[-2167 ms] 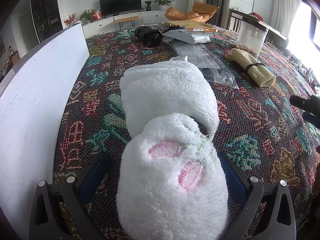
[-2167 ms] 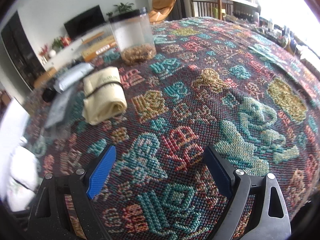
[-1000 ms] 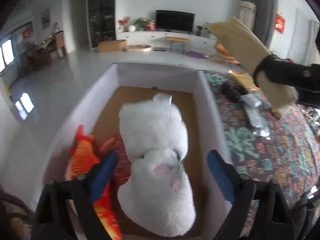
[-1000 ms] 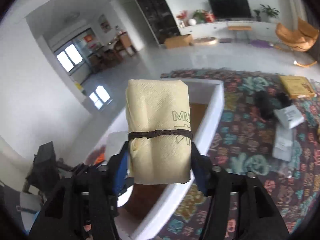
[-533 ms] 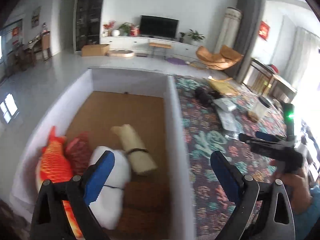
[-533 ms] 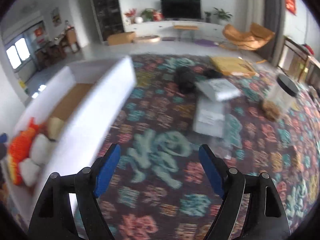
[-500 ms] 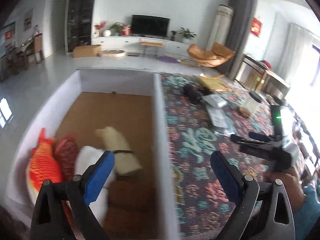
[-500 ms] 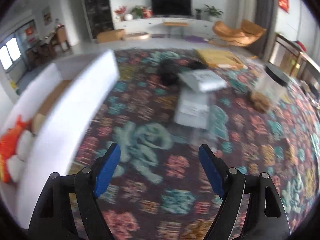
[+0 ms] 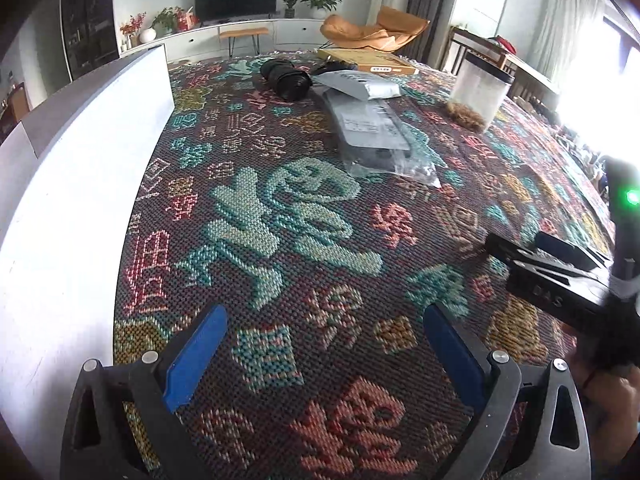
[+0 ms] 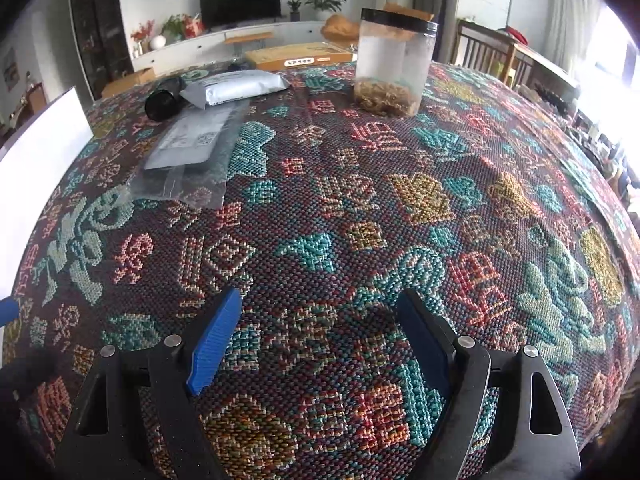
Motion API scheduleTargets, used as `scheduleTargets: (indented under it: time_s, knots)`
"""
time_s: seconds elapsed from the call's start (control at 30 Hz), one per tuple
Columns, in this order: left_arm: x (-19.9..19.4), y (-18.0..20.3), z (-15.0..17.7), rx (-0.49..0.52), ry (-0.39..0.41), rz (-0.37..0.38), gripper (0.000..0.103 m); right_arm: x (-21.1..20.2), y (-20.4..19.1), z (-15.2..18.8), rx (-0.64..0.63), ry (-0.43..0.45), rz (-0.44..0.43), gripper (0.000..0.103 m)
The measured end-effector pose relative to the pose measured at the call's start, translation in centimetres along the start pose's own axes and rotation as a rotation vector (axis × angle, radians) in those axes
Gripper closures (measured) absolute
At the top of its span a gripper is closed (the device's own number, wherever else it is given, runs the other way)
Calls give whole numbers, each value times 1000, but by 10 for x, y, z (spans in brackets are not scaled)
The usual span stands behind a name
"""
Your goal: Organize soft objects
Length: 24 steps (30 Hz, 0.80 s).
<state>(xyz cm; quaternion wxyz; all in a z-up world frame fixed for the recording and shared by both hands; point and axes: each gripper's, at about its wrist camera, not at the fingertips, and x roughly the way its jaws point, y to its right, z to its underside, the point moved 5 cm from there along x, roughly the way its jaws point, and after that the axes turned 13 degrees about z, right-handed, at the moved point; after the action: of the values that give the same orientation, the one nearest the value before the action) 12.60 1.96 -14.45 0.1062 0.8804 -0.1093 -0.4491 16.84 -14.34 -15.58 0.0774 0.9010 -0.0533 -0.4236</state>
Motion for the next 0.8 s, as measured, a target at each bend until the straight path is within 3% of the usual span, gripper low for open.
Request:
scheduleTargets:
  time_s: [0.23,0.8]
  knots:
    - [29,-18,-20,37,3,-86,5,1,-1,2,5,2,0,20]
    - [38,-22,-15,50,0,-89,0,2,0,5,11,-1,-5,19]
